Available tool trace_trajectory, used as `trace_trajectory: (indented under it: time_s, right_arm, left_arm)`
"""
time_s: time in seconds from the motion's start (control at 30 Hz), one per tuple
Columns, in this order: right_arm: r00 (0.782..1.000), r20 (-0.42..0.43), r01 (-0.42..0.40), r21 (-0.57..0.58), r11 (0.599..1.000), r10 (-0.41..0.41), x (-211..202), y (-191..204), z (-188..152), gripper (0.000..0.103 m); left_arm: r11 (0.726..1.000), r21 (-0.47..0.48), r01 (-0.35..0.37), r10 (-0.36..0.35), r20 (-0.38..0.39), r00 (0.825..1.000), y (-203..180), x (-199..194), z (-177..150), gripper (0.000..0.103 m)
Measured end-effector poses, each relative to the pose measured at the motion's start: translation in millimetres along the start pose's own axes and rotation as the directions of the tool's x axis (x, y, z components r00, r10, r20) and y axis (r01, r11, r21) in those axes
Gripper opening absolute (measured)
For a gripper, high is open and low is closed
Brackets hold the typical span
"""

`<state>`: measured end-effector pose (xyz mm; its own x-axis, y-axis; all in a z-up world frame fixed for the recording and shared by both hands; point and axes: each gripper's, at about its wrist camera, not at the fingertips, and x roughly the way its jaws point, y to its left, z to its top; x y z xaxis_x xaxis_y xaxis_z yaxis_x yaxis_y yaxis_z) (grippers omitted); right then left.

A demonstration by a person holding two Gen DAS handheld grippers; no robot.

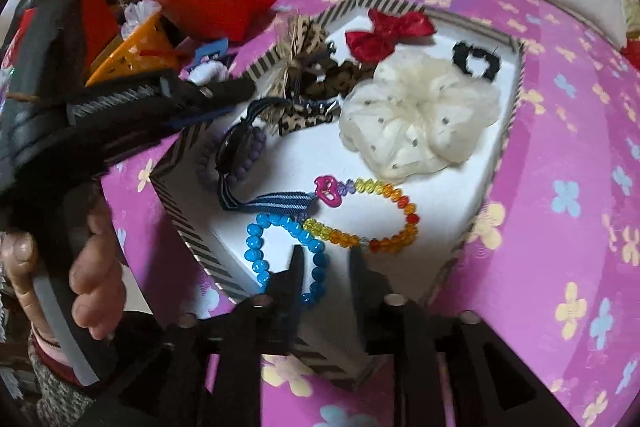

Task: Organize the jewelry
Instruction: 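Lower the watch and blue bracelet into the tray and open both tools, then withdraw both tools from the tray toward the remaining bead bracelets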

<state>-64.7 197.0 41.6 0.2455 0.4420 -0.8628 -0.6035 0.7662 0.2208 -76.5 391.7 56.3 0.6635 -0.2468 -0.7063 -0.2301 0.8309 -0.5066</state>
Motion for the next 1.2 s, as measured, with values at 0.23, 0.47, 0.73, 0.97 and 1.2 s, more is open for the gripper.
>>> trace_trajectory:
  time_s: [0.23, 0.47, 0.73, 0.97, 1.2]
  right_arm:
    - [0.986, 0.125, 0.112, -0.018, 0.994, -0.109, -55.2, -13.1, -31.7, 0.044]
    - [0.953, 0.105, 0.281, 0.046, 0.959, -0.284, -87.8, -68.1, -96.6, 0.044]
    - [0.933, 0.074, 0.333, 0.204, 0.921, -0.354, -114.7, -118.9, -151.7, 0.043]
    - [0.918, 0.131, 0.332, 0.264, 0.905, -0.375, -143.9, -137.4, -165.7, 0.044]
    - [0.916, 0.144, 0.309, 0.345, 0.886, -0.375, -155.0, -167.5, -186.0, 0.044]
  left_arm:
    - [0.999, 0.041, 0.011, -0.012, 0.024, 1.000, -15.2, -1.7, -0.9, 0.031]
    - [0.998, 0.046, -0.052, 0.048, 0.074, 0.996, -16.3, -6.2, -2.9, 0.040]
    - [0.979, 0.088, -0.182, 0.169, 0.138, 0.976, -35.6, -9.3, -20.3, 0.041]
    - [0.960, 0.129, -0.247, 0.223, 0.175, 0.959, -80.8, -35.7, -46.8, 0.042]
    - [0.940, 0.239, -0.244, 0.206, 0.174, 0.963, -146.1, -49.1, -69.4, 0.055]
